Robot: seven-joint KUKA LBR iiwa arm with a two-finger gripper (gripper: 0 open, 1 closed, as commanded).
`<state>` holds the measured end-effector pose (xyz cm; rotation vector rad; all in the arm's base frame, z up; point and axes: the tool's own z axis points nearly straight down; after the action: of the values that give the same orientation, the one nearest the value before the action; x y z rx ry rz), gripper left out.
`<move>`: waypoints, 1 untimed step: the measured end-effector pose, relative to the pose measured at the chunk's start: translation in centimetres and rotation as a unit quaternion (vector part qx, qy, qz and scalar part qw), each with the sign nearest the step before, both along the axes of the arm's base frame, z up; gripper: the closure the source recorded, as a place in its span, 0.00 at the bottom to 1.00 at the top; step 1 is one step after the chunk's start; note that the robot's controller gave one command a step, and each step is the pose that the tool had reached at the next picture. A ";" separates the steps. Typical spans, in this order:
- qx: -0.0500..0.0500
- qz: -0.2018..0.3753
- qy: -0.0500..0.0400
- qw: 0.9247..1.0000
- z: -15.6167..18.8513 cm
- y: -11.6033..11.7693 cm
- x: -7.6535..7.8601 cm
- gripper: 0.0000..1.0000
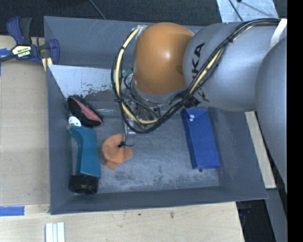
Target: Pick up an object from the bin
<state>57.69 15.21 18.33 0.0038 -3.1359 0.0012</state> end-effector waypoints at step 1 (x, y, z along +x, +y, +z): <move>0.001 -0.001 -0.004 1.000 0.5 -0.1 0.2 0.00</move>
Offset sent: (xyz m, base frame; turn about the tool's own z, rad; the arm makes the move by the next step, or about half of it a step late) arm -0.0112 -0.0074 -0.0985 -0.1488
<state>57.87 15.16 18.82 0.0003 -3.1443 -0.0016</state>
